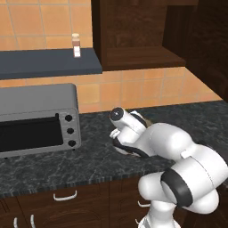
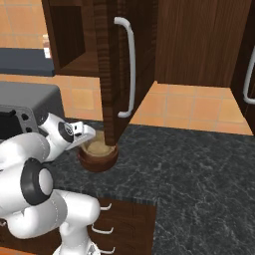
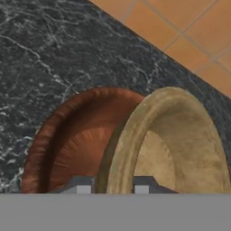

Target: Pick up the bowls on the counter and stack them on top of one another in the open cabinet. Place the smaller bowl on top of the larger bowl.

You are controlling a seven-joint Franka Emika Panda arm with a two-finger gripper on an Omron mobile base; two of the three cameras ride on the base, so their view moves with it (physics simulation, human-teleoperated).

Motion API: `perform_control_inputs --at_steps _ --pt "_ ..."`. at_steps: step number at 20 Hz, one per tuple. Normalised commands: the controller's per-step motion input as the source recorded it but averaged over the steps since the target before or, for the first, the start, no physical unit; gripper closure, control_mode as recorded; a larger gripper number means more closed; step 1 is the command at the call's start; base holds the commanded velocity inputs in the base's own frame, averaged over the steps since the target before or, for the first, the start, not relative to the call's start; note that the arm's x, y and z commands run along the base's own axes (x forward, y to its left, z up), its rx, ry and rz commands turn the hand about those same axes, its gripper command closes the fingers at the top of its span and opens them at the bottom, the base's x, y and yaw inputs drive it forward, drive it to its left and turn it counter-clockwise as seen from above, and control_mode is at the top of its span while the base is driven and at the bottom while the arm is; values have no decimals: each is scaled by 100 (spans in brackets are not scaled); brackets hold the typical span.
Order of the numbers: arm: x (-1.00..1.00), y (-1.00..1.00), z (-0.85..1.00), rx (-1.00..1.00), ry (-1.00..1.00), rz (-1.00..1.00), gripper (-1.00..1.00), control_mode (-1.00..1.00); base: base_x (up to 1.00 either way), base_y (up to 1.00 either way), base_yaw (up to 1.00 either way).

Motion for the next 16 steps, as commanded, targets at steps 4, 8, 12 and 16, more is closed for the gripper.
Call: perform_control_inputs --at_steps 4,8,12,16 --pt "-2 1 43 0 0 0 -100 -100 0 0 0" --pt "-70 29 49 0 4 0 -100 -100 0 0 0" --pt "-27 34 -18 0 20 0 -100 -100 0 0 0" --pt "0 3 -34 -1 11 0 -100 -100 0 0 0"
